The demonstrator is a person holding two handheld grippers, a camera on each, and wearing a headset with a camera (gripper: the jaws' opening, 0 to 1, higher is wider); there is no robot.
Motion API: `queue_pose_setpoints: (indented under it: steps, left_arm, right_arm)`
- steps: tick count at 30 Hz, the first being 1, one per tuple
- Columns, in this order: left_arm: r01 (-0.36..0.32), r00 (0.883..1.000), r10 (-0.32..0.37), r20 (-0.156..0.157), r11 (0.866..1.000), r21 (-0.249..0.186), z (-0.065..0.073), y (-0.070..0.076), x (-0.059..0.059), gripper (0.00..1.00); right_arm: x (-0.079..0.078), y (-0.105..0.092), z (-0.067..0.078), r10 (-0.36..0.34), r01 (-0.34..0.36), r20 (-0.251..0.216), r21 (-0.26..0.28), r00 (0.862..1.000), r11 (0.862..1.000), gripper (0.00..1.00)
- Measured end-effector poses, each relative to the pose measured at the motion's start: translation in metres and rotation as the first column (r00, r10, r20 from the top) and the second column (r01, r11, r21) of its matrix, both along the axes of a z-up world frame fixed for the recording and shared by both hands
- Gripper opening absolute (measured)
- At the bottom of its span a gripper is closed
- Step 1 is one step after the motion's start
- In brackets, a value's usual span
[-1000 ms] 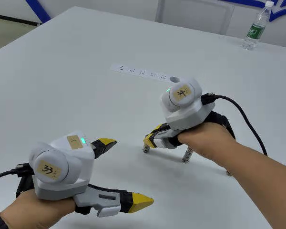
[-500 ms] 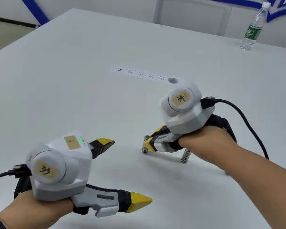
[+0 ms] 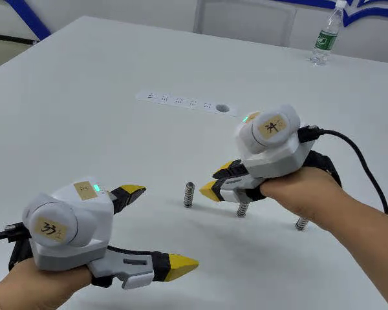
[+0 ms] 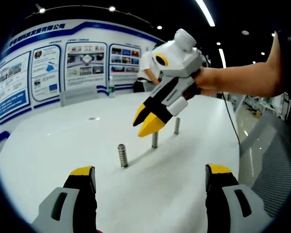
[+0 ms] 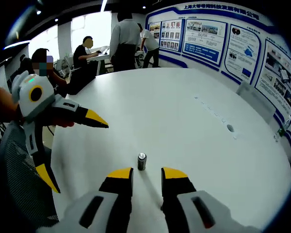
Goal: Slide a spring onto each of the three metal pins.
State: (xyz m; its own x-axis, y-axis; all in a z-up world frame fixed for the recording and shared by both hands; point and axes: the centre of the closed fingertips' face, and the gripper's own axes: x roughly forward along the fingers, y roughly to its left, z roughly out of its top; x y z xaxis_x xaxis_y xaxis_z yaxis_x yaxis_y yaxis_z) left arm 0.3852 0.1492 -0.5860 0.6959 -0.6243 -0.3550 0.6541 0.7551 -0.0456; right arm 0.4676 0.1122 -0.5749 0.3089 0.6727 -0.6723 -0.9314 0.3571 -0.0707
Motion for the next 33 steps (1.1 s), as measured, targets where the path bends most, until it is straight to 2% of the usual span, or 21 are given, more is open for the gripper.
queue_pose_setpoints:
  steps: [8, 19, 33]
  left_arm:
    - [-0.010, 1.000, 0.010, 0.007, 1.000, 0.000, 0.005, 0.003, 0.005, 0.96]
    - [-0.009, 1.000, 0.008, 0.007, 1.000, 0.005, 0.007, 0.002, 0.008, 0.96]
    - [0.000, 1.000, 0.000, 0.005, 1.000, 0.014, 0.009, -0.002, 0.007, 0.96]
  right_arm:
    - [0.002, -0.028, 0.017, -0.031, 0.030, 0.041, 0.027, 0.999, 0.999, 0.29]
    - [0.005, -0.081, 0.021, -0.116, 0.113, 0.061, 0.048, 0.991, 0.992, 0.33]
    - [0.000, -0.145, 0.028, -0.222, 0.216, 0.075, 0.086, 0.972, 0.973, 0.38]
